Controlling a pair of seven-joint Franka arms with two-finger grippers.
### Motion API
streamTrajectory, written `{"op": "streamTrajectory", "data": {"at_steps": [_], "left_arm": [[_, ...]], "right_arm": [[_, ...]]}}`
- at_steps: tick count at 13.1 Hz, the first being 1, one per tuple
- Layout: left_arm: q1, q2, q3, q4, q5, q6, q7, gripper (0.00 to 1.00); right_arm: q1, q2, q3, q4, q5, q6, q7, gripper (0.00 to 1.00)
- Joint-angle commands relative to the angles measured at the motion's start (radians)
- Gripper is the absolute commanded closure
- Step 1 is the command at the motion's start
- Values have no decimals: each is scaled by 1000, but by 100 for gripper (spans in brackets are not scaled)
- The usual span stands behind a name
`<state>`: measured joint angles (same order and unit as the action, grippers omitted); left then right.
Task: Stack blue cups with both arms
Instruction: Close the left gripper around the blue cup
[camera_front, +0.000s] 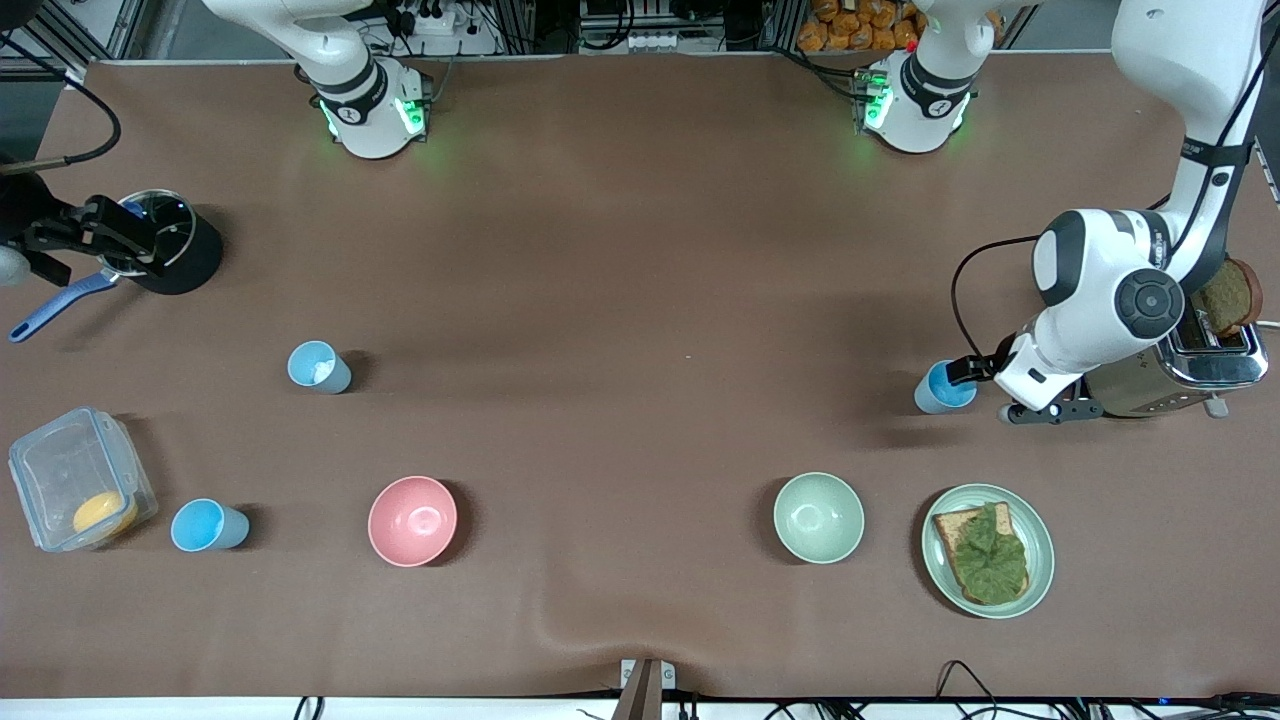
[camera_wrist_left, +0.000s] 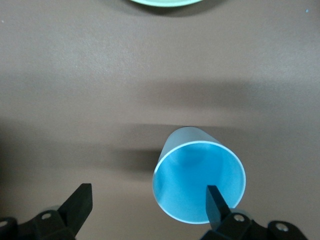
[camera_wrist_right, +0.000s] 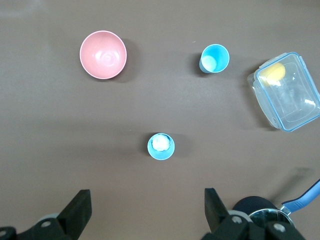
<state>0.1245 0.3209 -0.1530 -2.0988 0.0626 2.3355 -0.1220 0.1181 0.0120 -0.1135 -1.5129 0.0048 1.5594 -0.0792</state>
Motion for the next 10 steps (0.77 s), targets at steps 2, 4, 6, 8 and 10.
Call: {"op": "streamTrajectory", "data": {"at_steps": [2,4,6,8,10], "left_arm": [[7,-2,-6,-9,25,7,12,0],[6,1,-6,-7,25,7,10,0],[6,3,-6,-6,23,7,10,0],[0,7,-8,-1,25,7,-1,0],[3,10,-8,-3,25,7,4,0]], "right_arm": [[5,2,-2,0,-17,4,19,0],[5,2,-2,0,-17,4,19,0],[6,2,-2,0,-17,4,19,0],[6,2,-2,0,-17,4,19,0],[6,2,-2,0,-17,4,19,0]]}}
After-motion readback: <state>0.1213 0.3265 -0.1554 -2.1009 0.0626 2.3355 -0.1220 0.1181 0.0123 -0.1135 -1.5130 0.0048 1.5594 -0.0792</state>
